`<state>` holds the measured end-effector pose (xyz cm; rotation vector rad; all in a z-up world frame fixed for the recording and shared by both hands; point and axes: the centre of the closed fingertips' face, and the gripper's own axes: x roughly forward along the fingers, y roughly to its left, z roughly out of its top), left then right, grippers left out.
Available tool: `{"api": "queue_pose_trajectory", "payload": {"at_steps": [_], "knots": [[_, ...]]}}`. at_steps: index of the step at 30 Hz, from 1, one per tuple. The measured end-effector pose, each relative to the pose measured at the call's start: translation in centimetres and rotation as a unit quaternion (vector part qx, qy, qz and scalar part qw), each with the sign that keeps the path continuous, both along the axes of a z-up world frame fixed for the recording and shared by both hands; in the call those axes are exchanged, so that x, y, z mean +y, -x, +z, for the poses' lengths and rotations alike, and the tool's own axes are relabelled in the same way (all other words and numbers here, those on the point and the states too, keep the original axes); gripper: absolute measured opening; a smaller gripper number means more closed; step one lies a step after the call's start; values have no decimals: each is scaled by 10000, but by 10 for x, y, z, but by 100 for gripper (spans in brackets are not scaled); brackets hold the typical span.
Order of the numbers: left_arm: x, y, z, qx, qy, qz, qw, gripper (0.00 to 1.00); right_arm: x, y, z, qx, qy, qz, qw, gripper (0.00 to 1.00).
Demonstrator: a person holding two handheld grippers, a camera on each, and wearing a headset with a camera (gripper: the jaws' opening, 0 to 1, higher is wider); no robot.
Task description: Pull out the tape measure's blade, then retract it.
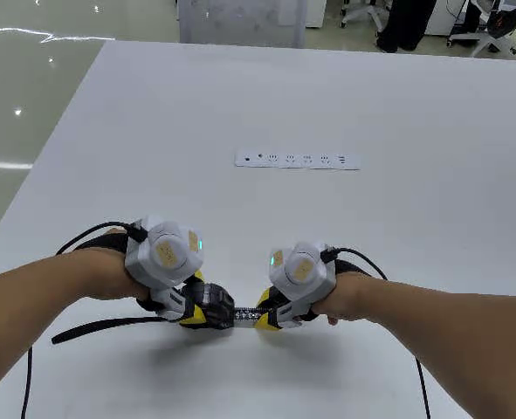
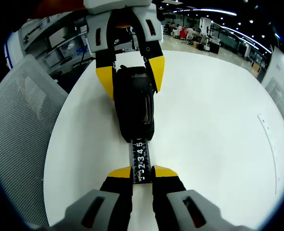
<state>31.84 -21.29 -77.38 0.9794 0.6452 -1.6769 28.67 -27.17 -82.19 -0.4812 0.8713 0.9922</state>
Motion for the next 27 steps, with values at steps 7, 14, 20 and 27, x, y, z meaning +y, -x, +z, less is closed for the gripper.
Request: {"api": "queue_pose_trajectory", "payload": {"at_steps": [7, 14, 20, 27], "knots": [[0, 0, 0, 2, -33, 13, 10000, 29, -3, 1, 0, 31, -2, -7, 10000, 13], [0, 0, 0, -16, -31, 25, 10000, 29, -8, 3, -1, 38, 27, 1, 10000, 13], [0, 0, 0, 4, -31, 43, 10000, 29, -12, 5, 0, 41, 47, -14, 10000, 13], [0, 0, 0, -15, -29, 31, 10000, 29, -17, 7, 0, 50, 49, -50, 10000, 13]]}}
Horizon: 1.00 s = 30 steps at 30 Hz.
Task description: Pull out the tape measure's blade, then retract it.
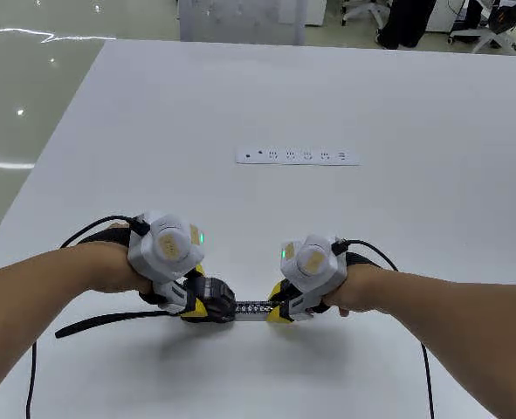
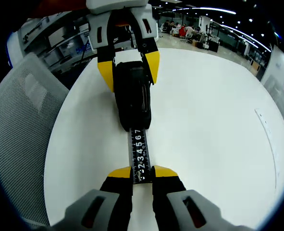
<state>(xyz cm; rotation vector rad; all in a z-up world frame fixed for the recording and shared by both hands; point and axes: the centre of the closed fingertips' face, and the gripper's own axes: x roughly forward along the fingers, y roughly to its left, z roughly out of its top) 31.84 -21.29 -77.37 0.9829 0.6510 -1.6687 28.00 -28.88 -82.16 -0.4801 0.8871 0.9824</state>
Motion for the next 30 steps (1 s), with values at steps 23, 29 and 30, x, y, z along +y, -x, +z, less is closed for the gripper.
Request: {"api": "queue_pose_trajectory", "payload": {"at_steps": [23, 29, 30], "knots": [[0, 1, 1, 4, 30, 11, 10000, 29, -12, 7, 0, -27, 44, -33, 10000, 13], [0, 1, 1, -2, 29, 15, 10000, 29, -16, 9, 0, 11, 39, -53, 10000, 13], [0, 1, 1, 6, 34, 22, 10000, 29, -16, 9, 0, 16, 45, -51, 10000, 13]]}}
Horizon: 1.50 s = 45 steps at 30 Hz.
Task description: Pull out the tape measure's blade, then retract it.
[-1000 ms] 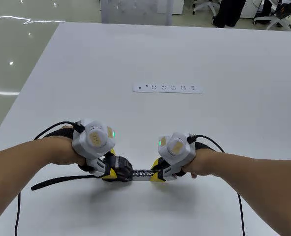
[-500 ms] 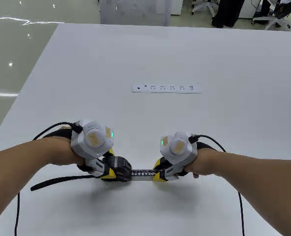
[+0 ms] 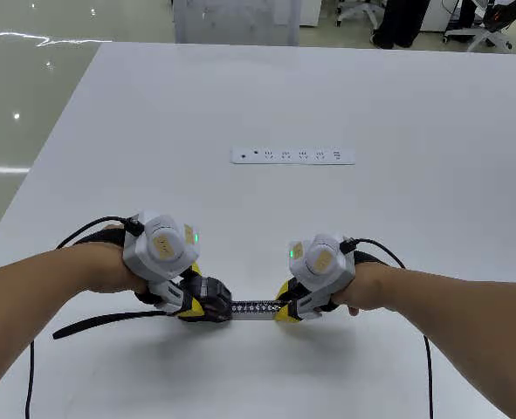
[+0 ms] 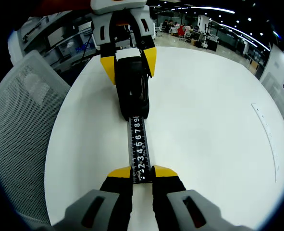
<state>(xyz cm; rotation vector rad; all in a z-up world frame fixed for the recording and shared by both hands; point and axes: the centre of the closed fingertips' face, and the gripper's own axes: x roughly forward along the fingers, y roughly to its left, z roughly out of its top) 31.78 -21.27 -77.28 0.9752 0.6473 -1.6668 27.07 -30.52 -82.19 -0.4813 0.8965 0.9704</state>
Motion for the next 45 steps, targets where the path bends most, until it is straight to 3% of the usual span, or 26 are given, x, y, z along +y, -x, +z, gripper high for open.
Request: {"api": "queue_pose_trajectory", "payload": {"at_steps": [45], "knots": [[0, 0, 0, 33, 11, 72, 10000, 29, -39, 17, 1, 48, 117, -66, 9999, 13]]}}
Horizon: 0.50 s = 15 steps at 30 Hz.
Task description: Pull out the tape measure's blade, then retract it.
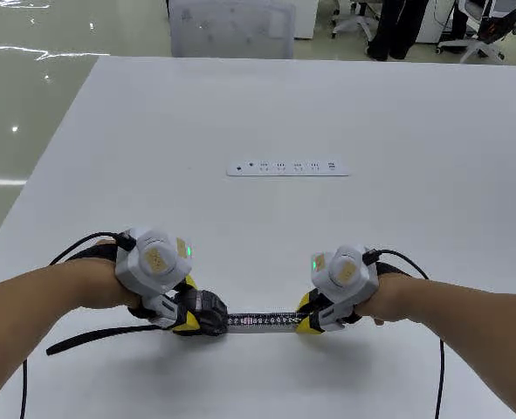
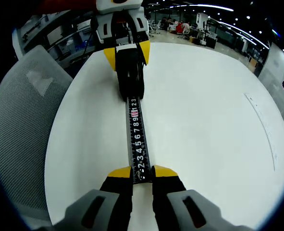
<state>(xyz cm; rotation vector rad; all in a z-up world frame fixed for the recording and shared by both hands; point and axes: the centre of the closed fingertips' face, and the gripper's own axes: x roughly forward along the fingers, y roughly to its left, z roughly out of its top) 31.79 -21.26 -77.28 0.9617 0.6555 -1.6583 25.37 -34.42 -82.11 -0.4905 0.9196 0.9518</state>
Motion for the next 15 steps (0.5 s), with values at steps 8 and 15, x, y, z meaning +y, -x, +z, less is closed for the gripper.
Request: {"api": "queue_pose_trajectory", "payload": {"at_steps": [8, 15], "knots": [[0, 0, -1, -33, 31, -9, 10000, 29, -8, 3, 0, -13, 50, 11, 10000, 13], [0, 0, -1, -63, 41, -12, 10000, 29, -18, 8, 0, -1, 100, -12, 9999, 13]]}}
